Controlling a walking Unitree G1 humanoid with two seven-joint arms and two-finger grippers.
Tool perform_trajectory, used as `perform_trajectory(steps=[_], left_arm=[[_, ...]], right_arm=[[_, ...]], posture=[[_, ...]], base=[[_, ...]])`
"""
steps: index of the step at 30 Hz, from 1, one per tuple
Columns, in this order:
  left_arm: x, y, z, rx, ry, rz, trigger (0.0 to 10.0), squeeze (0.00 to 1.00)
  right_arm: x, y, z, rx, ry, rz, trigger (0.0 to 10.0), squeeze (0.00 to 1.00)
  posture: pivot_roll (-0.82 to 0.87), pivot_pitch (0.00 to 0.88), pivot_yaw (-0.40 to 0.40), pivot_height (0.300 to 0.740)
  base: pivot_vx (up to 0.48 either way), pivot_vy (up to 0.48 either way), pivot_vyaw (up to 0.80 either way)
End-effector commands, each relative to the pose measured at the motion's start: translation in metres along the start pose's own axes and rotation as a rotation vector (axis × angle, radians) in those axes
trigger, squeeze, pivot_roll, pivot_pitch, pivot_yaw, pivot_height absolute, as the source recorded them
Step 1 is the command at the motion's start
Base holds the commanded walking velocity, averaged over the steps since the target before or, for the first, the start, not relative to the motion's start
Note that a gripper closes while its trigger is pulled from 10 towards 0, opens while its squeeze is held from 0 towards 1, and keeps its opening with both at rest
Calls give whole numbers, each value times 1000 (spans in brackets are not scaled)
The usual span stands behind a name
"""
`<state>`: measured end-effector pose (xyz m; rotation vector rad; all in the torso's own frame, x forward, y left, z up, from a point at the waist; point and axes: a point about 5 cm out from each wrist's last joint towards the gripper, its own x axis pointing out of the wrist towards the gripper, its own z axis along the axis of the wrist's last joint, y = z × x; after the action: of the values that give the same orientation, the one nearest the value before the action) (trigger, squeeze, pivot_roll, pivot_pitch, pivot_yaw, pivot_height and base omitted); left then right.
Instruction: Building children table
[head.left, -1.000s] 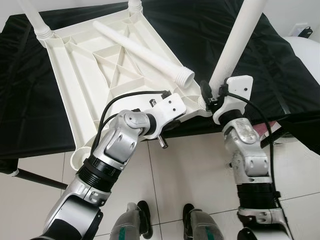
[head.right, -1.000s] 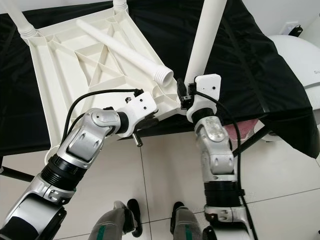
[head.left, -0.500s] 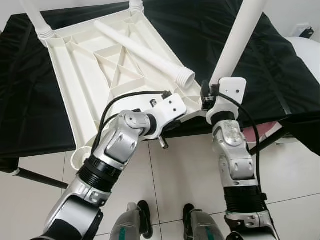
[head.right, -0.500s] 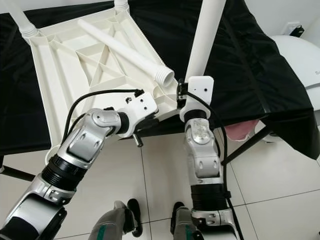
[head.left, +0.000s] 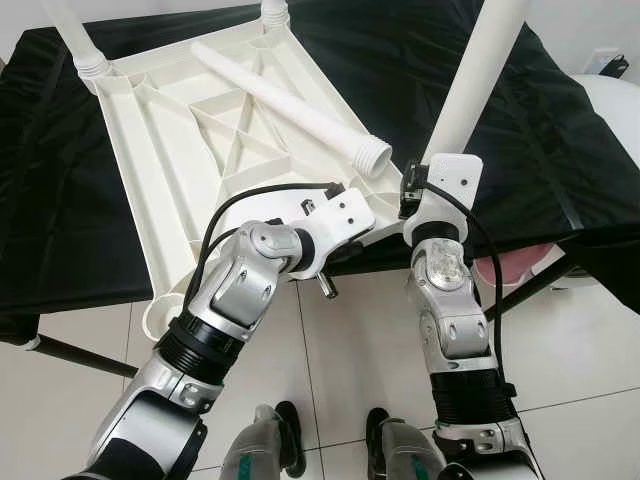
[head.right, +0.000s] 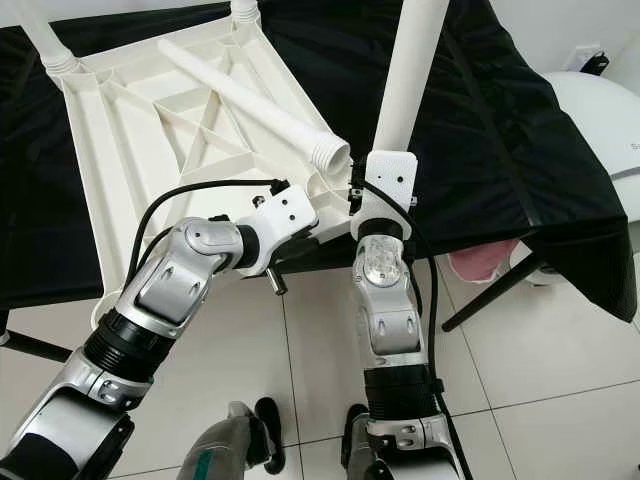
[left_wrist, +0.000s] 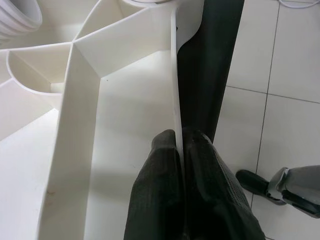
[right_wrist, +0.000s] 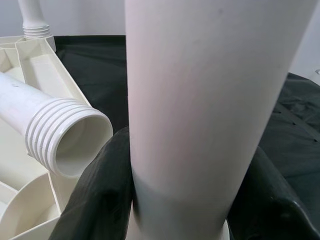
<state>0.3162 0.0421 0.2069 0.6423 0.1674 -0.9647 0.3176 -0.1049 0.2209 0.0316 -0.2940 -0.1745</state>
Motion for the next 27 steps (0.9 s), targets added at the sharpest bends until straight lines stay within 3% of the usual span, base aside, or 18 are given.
perform_trajectory(steps=[1, 18, 19, 27], left_arm=[[-4, 7, 14, 42, -42, 114, 10000, 0], [-4, 6, 13, 40, -43, 112, 10000, 0], [-4, 6, 13, 40, -43, 111, 10000, 0], [-4, 6, 14, 41, -45, 110, 10000, 0]], right_arm=[[-7, 15, -5, 12, 30, 39, 10000, 0], [-9, 12, -7, 18, 32, 28, 10000, 0], [-9, 11, -7, 21, 35, 28, 10000, 1000], [-8, 8, -7, 25, 34, 31, 10000, 1000]], posture=[[-124, 207, 50, 740], [-124, 209, 49, 740], [-124, 208, 49, 740], [-126, 202, 48, 740]], base=[[0, 0, 0], [0, 0, 0], [0, 0, 0], [0, 0, 0]])
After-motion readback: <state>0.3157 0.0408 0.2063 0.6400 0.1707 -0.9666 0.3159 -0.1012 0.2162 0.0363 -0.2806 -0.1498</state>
